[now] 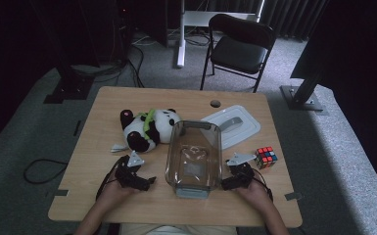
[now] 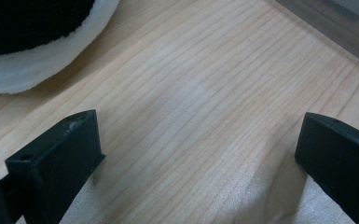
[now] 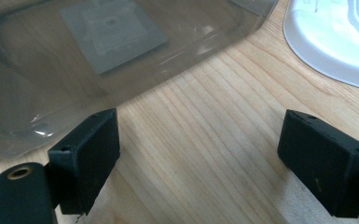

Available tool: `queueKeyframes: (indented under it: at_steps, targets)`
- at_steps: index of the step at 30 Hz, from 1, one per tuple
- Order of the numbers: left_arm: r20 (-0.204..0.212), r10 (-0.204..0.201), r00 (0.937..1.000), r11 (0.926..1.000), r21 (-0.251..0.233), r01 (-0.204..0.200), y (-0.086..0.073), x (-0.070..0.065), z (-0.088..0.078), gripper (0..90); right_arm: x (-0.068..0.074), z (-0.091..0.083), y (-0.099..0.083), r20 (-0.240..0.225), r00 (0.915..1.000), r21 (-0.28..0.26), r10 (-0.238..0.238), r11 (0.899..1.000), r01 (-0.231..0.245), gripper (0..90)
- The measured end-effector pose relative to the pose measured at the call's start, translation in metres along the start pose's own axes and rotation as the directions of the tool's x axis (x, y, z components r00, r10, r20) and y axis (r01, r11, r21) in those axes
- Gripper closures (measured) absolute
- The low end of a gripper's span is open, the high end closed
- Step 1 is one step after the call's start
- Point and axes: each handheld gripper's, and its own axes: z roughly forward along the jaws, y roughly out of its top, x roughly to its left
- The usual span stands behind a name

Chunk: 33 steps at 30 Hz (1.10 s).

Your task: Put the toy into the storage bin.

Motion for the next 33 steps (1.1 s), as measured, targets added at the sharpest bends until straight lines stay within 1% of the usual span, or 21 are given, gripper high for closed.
queueKeyframes:
  at_steps: [5,7,10,14,18,20,22,25,28,31,33]
  targets:
    - [0.005,0.004,1.0000,1.0000,0.000,-0.004,0.000,0.000,0.000,0.9,0.000,0.000,0.000,0.000,1.0000,0.000,-0.001,1.000,0.001,12.4]
    - [0.016,0.017,0.9997,0.9998,0.000,-0.017,-0.001,0.000,-0.001,1.0,0.000,0.000,0.000,0.000,1.0000,0.000,0.000,1.000,0.000,12.4]
    - [0.030,0.034,0.9990,0.9992,0.019,-0.035,0.000,0.000,-0.002,1.0,0.000,0.000,0.000,0.000,1.0000,-0.001,0.001,1.000,-0.001,12.4]
    - [0.027,0.024,0.9994,0.9995,0.022,-0.024,0.001,-0.001,-0.002,1.1,0.000,0.000,0.000,-0.001,1.0000,-0.001,0.000,1.000,0.000,12.4]
    - [0.038,0.023,0.9990,0.9994,0.026,-0.024,0.002,-0.001,-0.002,1.1,-0.001,0.000,0.000,-0.009,0.9999,-0.003,0.005,1.000,-0.005,12.5]
    - [0.056,0.043,0.9975,0.9984,0.035,-0.045,0.002,-0.004,-0.003,1.1,0.000,0.000,0.000,-0.004,1.0000,-0.001,0.000,1.000,0.000,12.5]
    - [0.057,0.054,0.9969,0.9975,0.043,-0.056,0.002,-0.006,-0.003,1.1,0.000,0.000,0.000,-0.002,1.0000,-0.001,0.002,1.000,-0.002,12.5]
    - [0.058,0.055,0.9968,0.9972,0.047,-0.058,0.003,-0.007,-0.003,1.1,0.000,0.000,0.000,-0.001,1.0000,-0.001,0.000,1.000,0.000,12.5]
    - [0.068,0.063,0.9957,0.9964,0.052,-0.067,0.003,-0.008,-0.004,1.1,0.000,0.000,0.000,-0.001,1.0000,0.000,0.000,1.000,0.000,12.5]
    - [0.089,0.071,0.9935,0.9962,0.044,-0.075,0.005,-0.009,-0.008,1.1,0.000,0.000,0.000,-0.001,1.0000,-0.001,0.000,1.000,0.000,12.5]
    - [0.092,0.075,0.9929,0.9963,0.035,-0.079,0.008,-0.010,-0.011,1.1,0.000,0.000,0.000,-0.002,1.0000,0.000,0.000,1.000,0.000,12.5]
